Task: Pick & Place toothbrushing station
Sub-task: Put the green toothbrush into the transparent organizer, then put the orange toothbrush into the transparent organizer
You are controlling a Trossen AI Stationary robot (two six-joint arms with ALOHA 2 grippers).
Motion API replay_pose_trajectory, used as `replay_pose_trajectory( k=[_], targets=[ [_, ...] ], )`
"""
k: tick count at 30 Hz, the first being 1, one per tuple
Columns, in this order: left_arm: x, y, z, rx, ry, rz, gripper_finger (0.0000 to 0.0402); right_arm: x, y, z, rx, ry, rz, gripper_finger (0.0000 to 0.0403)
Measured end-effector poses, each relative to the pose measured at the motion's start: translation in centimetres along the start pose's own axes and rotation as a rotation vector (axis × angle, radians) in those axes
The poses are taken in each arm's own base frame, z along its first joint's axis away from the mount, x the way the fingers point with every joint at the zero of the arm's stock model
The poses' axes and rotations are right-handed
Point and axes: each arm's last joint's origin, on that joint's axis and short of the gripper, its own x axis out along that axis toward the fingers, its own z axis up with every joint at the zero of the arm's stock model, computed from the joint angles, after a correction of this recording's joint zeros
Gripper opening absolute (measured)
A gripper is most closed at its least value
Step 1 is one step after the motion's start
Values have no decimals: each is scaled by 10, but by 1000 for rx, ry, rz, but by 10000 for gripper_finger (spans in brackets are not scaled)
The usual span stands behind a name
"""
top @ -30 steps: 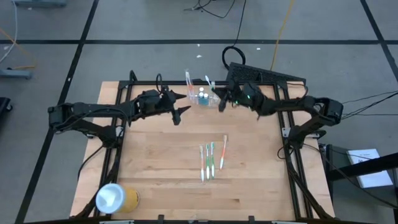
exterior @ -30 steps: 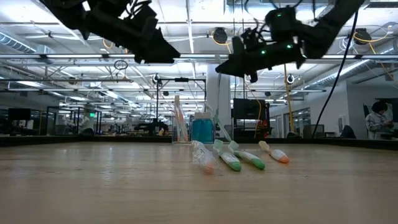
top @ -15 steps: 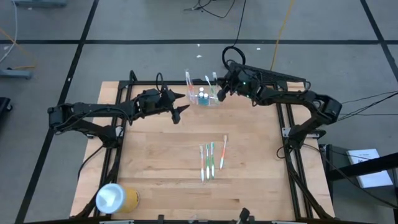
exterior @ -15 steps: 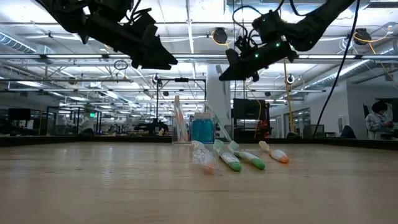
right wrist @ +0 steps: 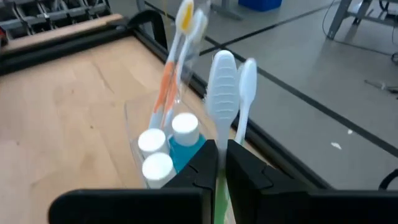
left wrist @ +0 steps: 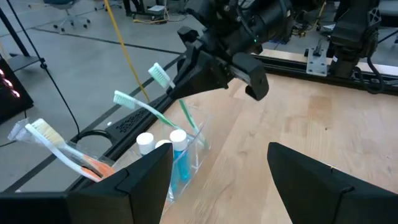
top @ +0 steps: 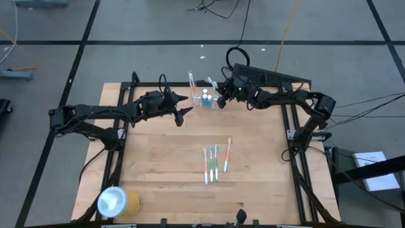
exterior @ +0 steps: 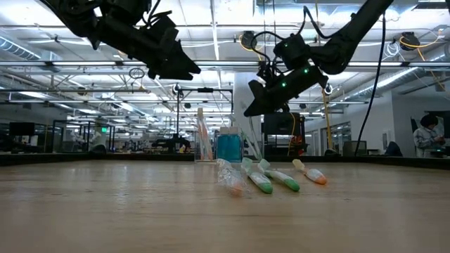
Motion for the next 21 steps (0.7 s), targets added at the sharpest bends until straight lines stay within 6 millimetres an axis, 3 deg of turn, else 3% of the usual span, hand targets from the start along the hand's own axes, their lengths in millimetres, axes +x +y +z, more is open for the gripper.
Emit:
replay_pose_trajectory(
  k=[9,21],
  targets=[
    [0,0,0,-11,4,1,271,3,0,-2,1,-1,-2,17],
    [0,0,0,-60,4,-1,271,3,0,-3,3,2,-2,72]
  ],
)
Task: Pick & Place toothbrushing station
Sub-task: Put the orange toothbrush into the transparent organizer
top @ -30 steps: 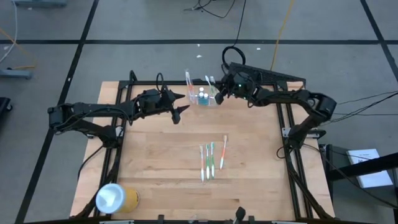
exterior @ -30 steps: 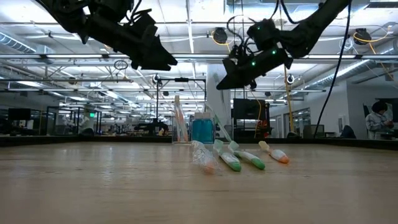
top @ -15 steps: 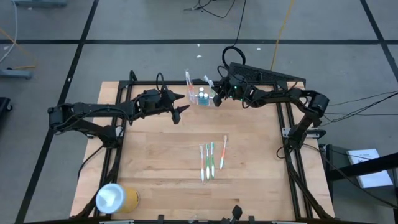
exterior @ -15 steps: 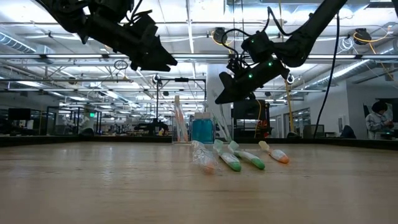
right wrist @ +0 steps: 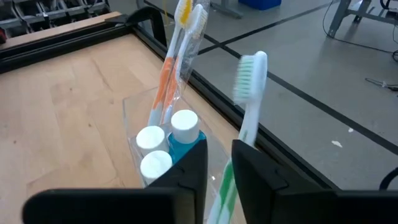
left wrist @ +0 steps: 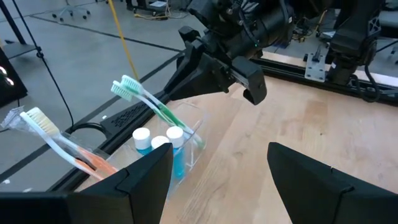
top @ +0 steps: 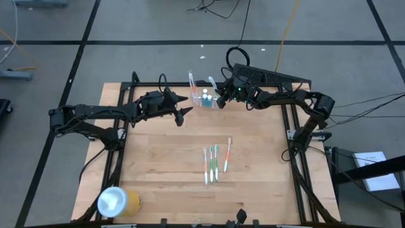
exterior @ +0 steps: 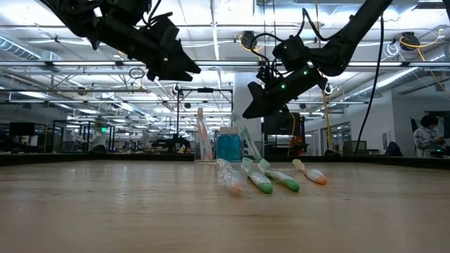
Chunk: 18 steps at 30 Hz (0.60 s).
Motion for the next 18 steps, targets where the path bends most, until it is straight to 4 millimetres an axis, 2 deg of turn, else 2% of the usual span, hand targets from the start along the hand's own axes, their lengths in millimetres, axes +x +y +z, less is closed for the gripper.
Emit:
replay_pose_trajectory(
  k=[5,9,14,18],
  targets=[
    [0,0,-1,-7,7,0,271,-7,5,9,-7,-32,19,93],
    [0,0,-2,-24,21,-1,271,-23,21,26,-28,-95,150,97],
    [0,0,-2,-51,23,0,271,-45,57,39,-70,-134,466,92],
    [0,0,-2,-66,23,0,271,-58,93,37,-120,-127,708,89]
  ],
)
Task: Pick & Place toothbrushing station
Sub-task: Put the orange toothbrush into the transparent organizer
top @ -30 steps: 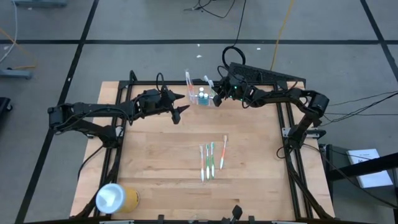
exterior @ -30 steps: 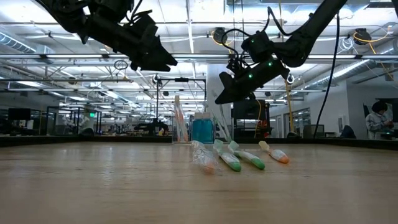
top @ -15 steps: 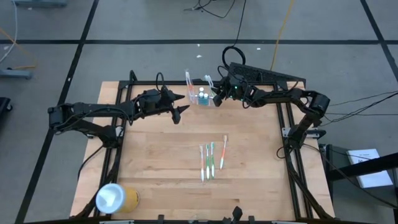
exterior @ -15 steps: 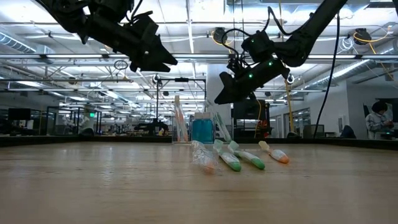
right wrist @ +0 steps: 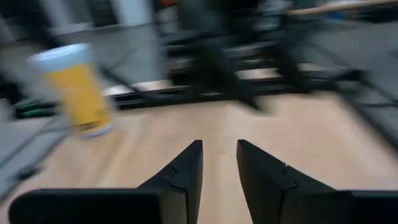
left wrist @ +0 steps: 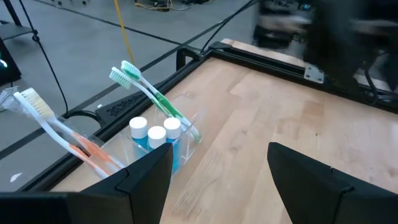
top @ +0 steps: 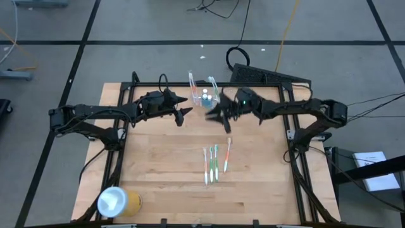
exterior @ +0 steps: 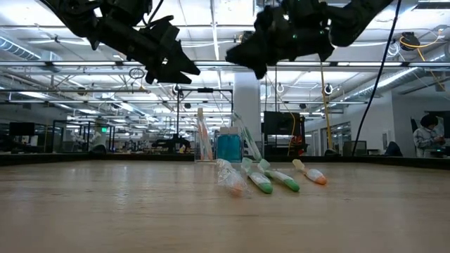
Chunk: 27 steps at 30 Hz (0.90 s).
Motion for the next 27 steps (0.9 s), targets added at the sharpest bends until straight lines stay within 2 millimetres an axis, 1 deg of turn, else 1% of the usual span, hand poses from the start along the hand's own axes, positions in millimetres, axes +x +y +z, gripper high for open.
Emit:
replay_pose_trajectory(
  k=[3,6,12,14,17,21,24,27],
  targets=[
    [0,0,0,-9,0,0,271,10,25,-3,-19,22,129,89],
    [0,0,0,-32,0,1,271,17,47,-5,-63,31,195,88],
    [0,-1,0,-63,0,-4,271,25,80,-13,-78,79,294,88],
    [0,-3,0,-69,1,-9,271,24,87,-23,-97,100,319,87],
    [0,-6,-1,-80,3,-20,271,22,97,-45,-126,123,352,86],
    [-1,-10,-1,-97,3,-29,271,17,113,-67,-82,91,420,86],
    [-1,-12,-1,-108,3,-30,271,12,126,-77,-102,58,464,86],
    [0,-14,-3,-105,6,-30,271,8,132,-82,-149,18,485,86]
  ],
)
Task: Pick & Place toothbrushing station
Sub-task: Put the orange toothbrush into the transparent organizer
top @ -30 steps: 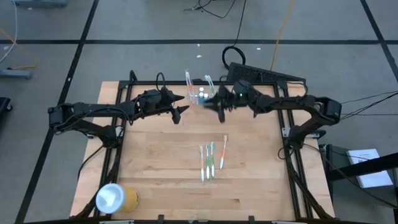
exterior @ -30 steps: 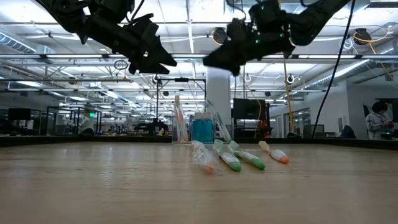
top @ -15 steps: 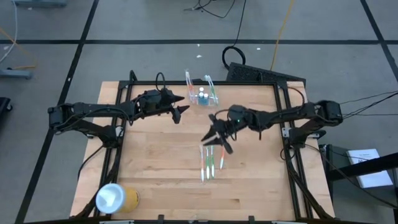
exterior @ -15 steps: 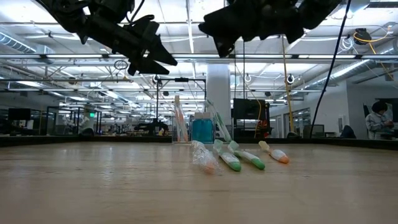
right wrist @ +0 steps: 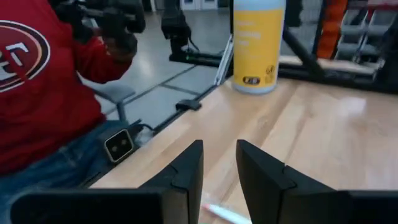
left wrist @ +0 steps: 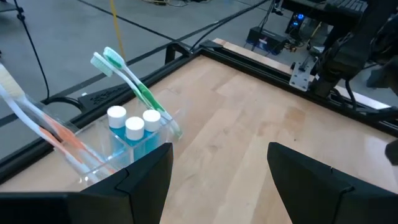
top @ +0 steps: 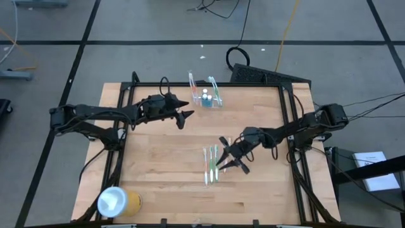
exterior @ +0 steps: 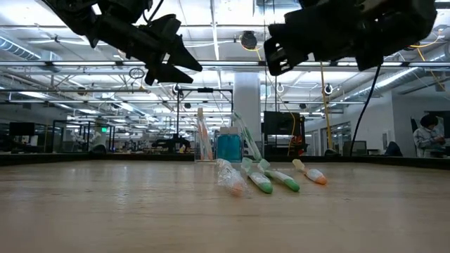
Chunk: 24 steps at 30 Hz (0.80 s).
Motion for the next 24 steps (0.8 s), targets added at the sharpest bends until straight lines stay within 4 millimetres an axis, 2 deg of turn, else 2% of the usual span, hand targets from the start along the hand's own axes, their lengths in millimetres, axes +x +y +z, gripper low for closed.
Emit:
replay_pose_trajectory(
  k=[2,5,8,10,13,18,24],
  targets=[
    [1,-1,-2,3,10,-2,271,1,1,2,25,-25,-48,88],
    [5,-2,-6,17,28,-3,271,4,-6,4,155,-19,-347,98],
    [11,-1,-12,35,60,4,271,10,-10,4,180,124,-636,124],
    [15,-1,-16,46,80,9,271,14,-9,9,197,219,-775,148],
    [20,0,-22,71,101,13,271,14,-10,14,323,256,-937,182],
    [25,0,-23,110,88,8,271,3,-12,-2,574,274,-1109,215],
    [25,0,-22,123,73,5,271,-7,-15,-30,745,405,-1268,208]
  ],
)
